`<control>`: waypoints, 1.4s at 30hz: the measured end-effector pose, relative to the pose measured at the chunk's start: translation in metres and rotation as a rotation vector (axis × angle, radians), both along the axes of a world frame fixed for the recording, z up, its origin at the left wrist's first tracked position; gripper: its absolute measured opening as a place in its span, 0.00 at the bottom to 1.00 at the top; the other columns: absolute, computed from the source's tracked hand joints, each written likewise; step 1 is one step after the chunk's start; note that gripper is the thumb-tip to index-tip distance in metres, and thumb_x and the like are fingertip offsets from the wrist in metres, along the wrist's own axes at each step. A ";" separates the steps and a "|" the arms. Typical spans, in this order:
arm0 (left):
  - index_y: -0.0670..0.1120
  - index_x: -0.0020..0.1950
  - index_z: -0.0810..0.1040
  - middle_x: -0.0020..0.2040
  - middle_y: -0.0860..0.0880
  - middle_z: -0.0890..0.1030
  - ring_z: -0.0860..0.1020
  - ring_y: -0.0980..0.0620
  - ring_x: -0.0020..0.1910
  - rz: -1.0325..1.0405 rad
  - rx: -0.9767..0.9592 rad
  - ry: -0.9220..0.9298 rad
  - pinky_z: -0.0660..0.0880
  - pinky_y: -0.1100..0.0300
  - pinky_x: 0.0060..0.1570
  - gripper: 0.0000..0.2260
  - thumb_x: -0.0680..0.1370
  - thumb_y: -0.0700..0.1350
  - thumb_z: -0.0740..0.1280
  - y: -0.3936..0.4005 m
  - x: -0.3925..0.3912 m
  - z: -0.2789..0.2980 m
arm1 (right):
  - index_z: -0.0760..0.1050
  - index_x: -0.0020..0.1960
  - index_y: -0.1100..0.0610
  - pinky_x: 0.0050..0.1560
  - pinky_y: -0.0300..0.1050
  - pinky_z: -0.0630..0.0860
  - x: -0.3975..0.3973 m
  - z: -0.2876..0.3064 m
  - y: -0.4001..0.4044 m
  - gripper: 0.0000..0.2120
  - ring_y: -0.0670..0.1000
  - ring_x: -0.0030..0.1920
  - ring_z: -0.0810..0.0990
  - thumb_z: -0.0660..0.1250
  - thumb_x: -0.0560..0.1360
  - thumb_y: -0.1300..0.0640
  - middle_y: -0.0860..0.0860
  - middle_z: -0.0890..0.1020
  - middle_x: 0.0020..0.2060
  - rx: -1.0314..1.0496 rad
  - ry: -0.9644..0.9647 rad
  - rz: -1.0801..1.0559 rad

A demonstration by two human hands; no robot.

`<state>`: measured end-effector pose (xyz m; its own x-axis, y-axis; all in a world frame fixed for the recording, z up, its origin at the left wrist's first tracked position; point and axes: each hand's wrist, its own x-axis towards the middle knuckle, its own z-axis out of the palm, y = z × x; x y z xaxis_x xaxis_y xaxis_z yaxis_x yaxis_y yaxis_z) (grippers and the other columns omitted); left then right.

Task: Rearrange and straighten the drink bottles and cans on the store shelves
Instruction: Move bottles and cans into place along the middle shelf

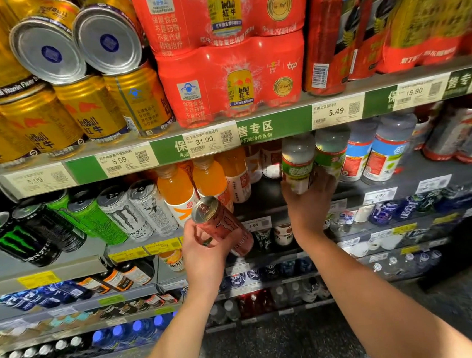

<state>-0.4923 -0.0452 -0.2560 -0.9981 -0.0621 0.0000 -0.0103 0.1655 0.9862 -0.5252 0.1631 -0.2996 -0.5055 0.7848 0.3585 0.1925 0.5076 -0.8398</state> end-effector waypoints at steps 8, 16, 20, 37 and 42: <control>0.53 0.56 0.77 0.44 0.56 0.85 0.82 0.59 0.45 0.060 0.072 0.004 0.77 0.67 0.44 0.26 0.65 0.37 0.82 -0.001 0.004 0.000 | 0.71 0.62 0.57 0.58 0.55 0.75 -0.011 0.015 -0.046 0.22 0.56 0.59 0.75 0.73 0.73 0.51 0.56 0.76 0.58 0.130 0.041 0.415; 0.45 0.55 0.76 0.36 0.57 0.82 0.79 0.60 0.35 0.123 0.100 -0.016 0.75 0.66 0.41 0.22 0.66 0.35 0.81 -0.025 0.006 0.003 | 0.73 0.58 0.56 0.51 0.49 0.79 -0.058 0.021 -0.045 0.22 0.52 0.54 0.81 0.75 0.71 0.46 0.53 0.82 0.54 -0.126 -0.178 0.587; 0.47 0.55 0.77 0.41 0.54 0.82 0.80 0.59 0.39 0.159 0.065 0.007 0.75 0.67 0.42 0.22 0.66 0.37 0.82 -0.037 0.009 0.000 | 0.72 0.62 0.54 0.52 0.47 0.76 -0.058 0.017 -0.048 0.27 0.52 0.57 0.80 0.77 0.69 0.46 0.53 0.80 0.58 -0.169 -0.158 0.574; 0.51 0.52 0.76 0.41 0.52 0.83 0.79 0.63 0.37 0.095 -0.002 0.009 0.74 0.72 0.41 0.22 0.66 0.36 0.81 -0.056 0.002 -0.004 | 0.72 0.45 0.49 0.52 0.50 0.80 -0.050 0.029 -0.055 0.16 0.45 0.46 0.82 0.79 0.68 0.60 0.45 0.83 0.43 -0.496 -0.125 0.709; 0.52 0.52 0.75 0.41 0.59 0.84 0.82 0.64 0.40 0.028 0.008 0.005 0.76 0.70 0.42 0.22 0.66 0.39 0.82 -0.067 -0.006 -0.001 | 0.72 0.51 0.57 0.44 0.41 0.76 -0.048 0.024 -0.053 0.17 0.42 0.41 0.80 0.77 0.69 0.64 0.49 0.81 0.43 -0.440 -0.186 0.680</control>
<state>-0.4984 -0.1124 -0.2573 -0.9959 -0.0900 0.0048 -0.0095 0.1577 0.9874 -0.5730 0.1099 -0.2754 -0.9409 0.3355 -0.0462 0.1177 0.1961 -0.9735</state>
